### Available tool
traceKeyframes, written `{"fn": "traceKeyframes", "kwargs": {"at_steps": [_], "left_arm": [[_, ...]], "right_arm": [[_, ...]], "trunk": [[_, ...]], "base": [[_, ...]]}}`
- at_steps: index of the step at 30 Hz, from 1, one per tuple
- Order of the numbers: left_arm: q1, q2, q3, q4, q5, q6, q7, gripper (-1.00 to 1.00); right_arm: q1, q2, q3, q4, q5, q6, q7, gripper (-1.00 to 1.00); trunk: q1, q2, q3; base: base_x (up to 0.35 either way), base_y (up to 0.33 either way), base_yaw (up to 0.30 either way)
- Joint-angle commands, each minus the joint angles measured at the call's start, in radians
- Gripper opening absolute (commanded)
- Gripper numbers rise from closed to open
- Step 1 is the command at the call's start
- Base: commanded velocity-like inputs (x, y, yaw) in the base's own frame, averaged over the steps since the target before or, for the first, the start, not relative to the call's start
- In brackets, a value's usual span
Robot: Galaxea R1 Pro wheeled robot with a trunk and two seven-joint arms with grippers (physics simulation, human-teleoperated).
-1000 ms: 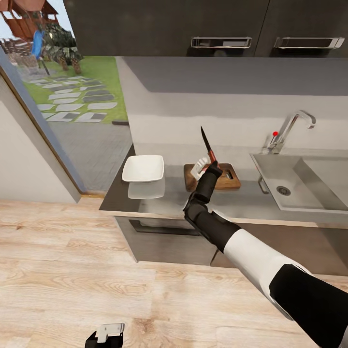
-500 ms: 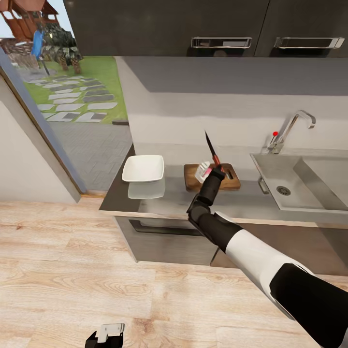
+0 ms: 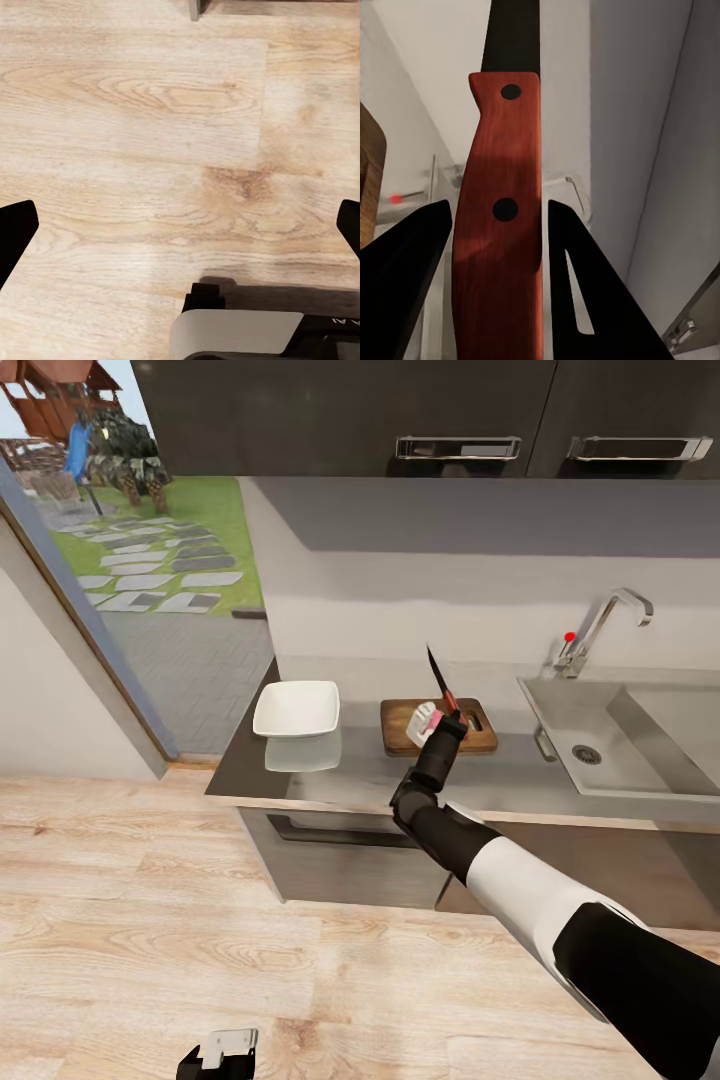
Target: In the kitchen, take the Vidalia onion out of the sink, dice it on the chopping board with the paring knife, put the diced onion into the bowl on the countertop, then place both the paring knife and the chopping board into the sink.
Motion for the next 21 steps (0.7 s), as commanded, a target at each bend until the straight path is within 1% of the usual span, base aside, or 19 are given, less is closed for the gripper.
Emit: {"fn": "traceKeyframes", "kwargs": {"at_steps": [1, 12, 21], "left_arm": [[-0.002, 0.000, -0.003, 0.004, -0.002, -0.006, 0.005, 1.00], [-0.002, 0.000, -0.003, 0.004, -0.002, -0.006, 0.005, 1.00], [-0.002, -0.005, -0.003, 0.004, -0.002, -0.006, 0.005, 1.00]], "right_arm": [[-0.001, 0.000, 0.003, 0.001, 0.000, 0.003, -0.003, -1.00], [-0.001, 0.006, 0.005, 0.001, -0.002, 0.001, -0.004, -1.00], [-0.001, 0.006, 0.005, 0.002, -0.002, 0.001, -0.004, -1.00]], "trunk": [[0.000, -0.001, -0.001], [0.000, -0.001, -0.002], [0.000, -0.001, -0.015]], "base": [[0.000, 0.000, 0.000], [0.000, 0.000, 0.000], [0.000, 0.000, 0.000]]}}
